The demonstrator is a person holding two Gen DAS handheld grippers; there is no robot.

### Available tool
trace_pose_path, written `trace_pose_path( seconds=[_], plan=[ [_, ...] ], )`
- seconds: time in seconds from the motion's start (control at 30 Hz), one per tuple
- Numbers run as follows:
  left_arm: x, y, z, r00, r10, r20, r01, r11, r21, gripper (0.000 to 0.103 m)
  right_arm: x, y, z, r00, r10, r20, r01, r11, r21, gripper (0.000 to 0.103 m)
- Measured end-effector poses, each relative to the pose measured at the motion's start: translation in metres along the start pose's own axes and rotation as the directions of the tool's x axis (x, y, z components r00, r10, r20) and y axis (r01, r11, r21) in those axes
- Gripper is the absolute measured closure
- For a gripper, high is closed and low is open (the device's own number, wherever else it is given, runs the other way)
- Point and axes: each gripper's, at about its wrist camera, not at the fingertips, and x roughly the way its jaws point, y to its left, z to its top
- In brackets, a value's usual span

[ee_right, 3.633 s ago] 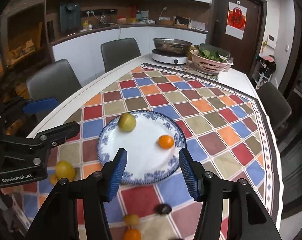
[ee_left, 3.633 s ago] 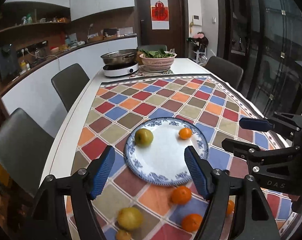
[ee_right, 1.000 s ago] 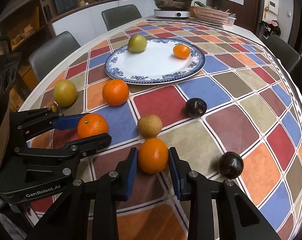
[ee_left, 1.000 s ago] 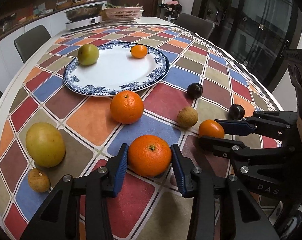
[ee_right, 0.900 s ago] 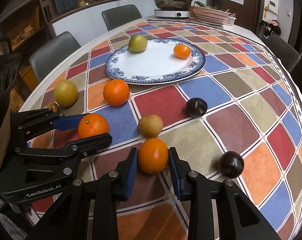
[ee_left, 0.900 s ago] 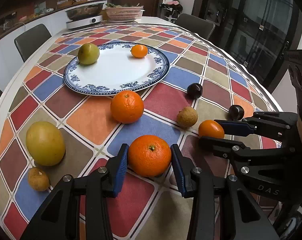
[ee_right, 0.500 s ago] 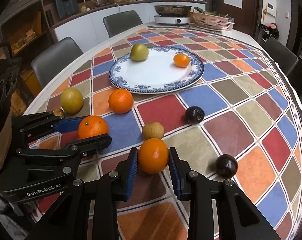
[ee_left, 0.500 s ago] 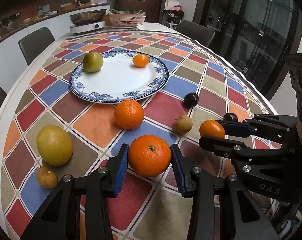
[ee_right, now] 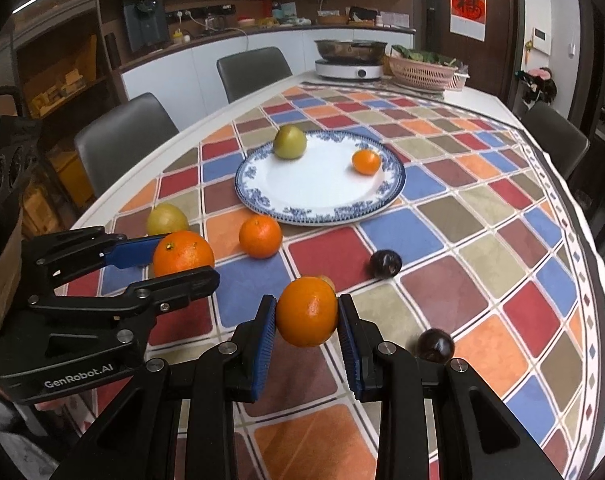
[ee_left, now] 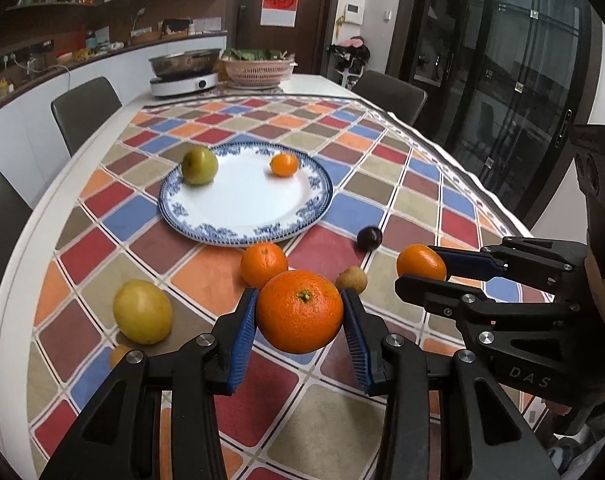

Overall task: Organize fruits
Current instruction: 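Carry both oranges over the plate with the left and right tools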

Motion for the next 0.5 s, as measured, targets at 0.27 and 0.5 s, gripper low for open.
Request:
trace_pose_path(
  seconds=[0.27, 0.5],
  plan=[
    [-0.022, 0.002, 0.025, 0.997, 0.017, 0.075, -0.018, 1.0, 0.016, 0.062, -0.019, -0.004, 0.025, 0.997, -0.003, 0.072, 0.003, 1.0, -0.009, 0.071],
    [-0.03, 0.005, 0.052, 0.991, 0.023, 0.129, -0.027, 0.999, 0.031, 0.062, -0.028, -0.006, 0.055, 0.991, 0.007, 0.133, -0.002, 0.999, -0.036, 0.071]
  ],
)
